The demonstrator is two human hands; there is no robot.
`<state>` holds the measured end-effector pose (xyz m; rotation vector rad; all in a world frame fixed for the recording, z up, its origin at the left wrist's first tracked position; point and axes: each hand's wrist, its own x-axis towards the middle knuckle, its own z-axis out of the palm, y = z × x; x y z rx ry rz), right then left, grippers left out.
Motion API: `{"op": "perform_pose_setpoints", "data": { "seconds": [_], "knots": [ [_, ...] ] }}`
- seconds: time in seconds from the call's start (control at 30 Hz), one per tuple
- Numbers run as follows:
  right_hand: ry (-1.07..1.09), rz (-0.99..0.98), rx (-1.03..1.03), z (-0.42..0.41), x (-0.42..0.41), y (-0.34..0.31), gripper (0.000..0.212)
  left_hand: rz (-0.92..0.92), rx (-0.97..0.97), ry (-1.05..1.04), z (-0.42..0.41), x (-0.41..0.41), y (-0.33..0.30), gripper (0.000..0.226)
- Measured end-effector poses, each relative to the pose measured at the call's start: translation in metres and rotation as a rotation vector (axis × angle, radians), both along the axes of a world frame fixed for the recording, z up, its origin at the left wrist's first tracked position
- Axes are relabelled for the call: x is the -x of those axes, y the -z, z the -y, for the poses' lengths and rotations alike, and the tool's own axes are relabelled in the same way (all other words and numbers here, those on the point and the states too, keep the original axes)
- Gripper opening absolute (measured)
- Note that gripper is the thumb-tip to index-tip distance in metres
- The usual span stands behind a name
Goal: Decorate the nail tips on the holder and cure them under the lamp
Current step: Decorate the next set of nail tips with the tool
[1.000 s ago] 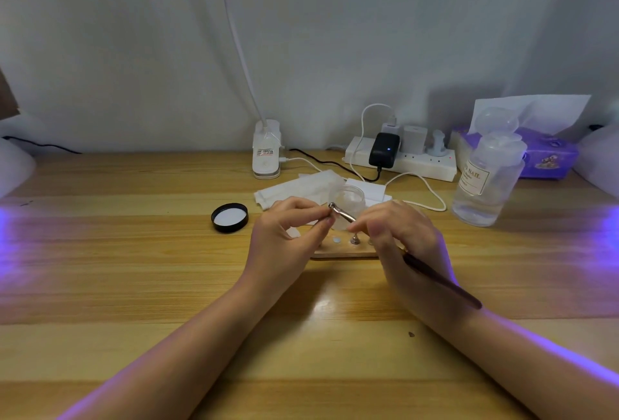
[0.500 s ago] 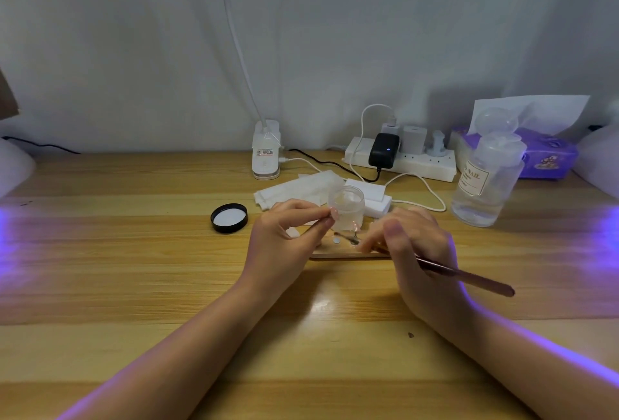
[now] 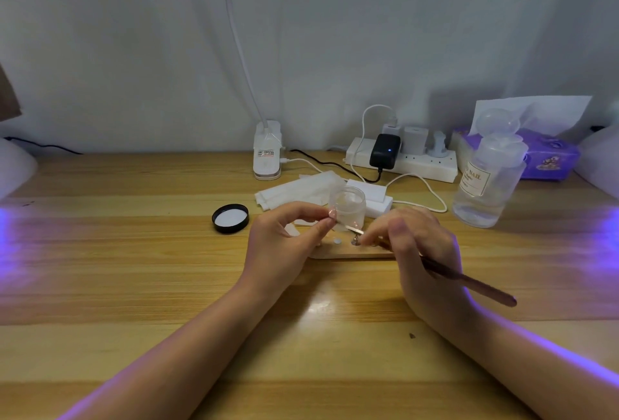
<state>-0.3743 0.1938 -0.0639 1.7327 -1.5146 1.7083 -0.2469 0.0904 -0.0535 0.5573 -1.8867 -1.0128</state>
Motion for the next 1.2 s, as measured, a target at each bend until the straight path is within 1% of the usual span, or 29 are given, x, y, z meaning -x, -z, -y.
{"op": "perform_pose_setpoints", "data": {
  "seconds": [0.1,0.13,0.17,0.27,0.37,0.43,0.5,0.53,0.6,0.7,0.73,0.8,0.9,0.97,1.07,1.1,1.13,1.2],
  "knots": [
    [0.03,0.039,-0.059,0.0017,0.0009,-0.0027,0.041,-0.003,-0.001,-0.003,-0.0012,0.0003,-0.0008,0.008],
    [0.027,0.034,-0.07,0.0017,0.001,-0.0032,0.037,-0.005,0.015,-0.002,-0.0013,0.0004,-0.0011,0.008],
    [0.02,0.018,-0.074,0.0016,0.0006,-0.0035,0.038,-0.008,0.033,0.004,-0.0011,0.0007,-0.0012,0.009],
    [-0.013,-0.048,-0.051,0.0001,-0.0013,-0.0022,0.05,-0.023,0.049,0.013,-0.0006,0.0013,-0.0013,0.013],
    [-0.021,-0.043,-0.02,-0.0012,-0.0012,-0.0007,0.054,-0.018,0.032,0.02,-0.0018,0.0009,-0.0016,0.016],
    [0.005,-0.005,-0.04,-0.0008,0.0,-0.0018,0.046,-0.013,0.023,0.025,-0.0021,0.0008,-0.0019,0.015],
    [0.037,0.02,-0.072,0.0002,0.001,-0.003,0.032,-0.004,0.05,0.027,-0.0021,0.0003,-0.0022,0.019],
    [0.044,0.025,-0.086,0.0007,0.0011,-0.0035,0.03,0.002,0.063,0.029,-0.0018,0.0004,-0.002,0.02],
    [0.03,0.011,-0.102,0.0009,-0.0002,-0.0036,0.033,0.013,0.068,0.03,-0.0012,0.0003,-0.002,0.021],
    [-0.006,-0.05,-0.072,-0.0007,-0.0019,-0.0016,0.048,0.011,0.068,0.033,-0.001,0.0005,-0.0017,0.023],
    [-0.005,-0.057,-0.058,-0.0014,-0.0023,-0.0015,0.049,0.01,0.065,0.032,-0.0012,0.0008,-0.0017,0.024],
    [0.009,-0.032,-0.047,-0.0017,-0.0018,-0.0026,0.04,0.008,0.059,0.027,-0.0016,0.0009,-0.0016,0.027],
    [0.029,0.038,-0.095,-0.0002,-0.0002,-0.0051,0.028,0.022,0.051,0.027,-0.0015,0.0011,-0.0013,0.028],
    [0.001,0.043,-0.114,0.0,-0.0005,-0.0049,0.027,0.018,0.056,0.036,-0.0012,0.0012,-0.0011,0.029],
    [-0.04,0.008,-0.051,-0.0013,-0.0021,-0.0025,0.049,0.005,0.075,0.054,-0.0009,0.0015,-0.001,0.027],
    [-0.041,0.013,-0.036,-0.0013,-0.0023,-0.0023,0.052,0.001,0.076,0.056,-0.0007,0.0018,-0.0006,0.027],
    [-0.033,0.024,-0.034,-0.0012,-0.0023,-0.003,0.049,-0.004,0.073,0.056,-0.0004,0.0021,-0.0001,0.027],
    [0.0,0.036,-0.056,-0.0002,-0.0017,-0.0048,0.034,-0.013,0.07,0.053,-0.0001,0.0027,0.0009,0.029]
  ]
}}
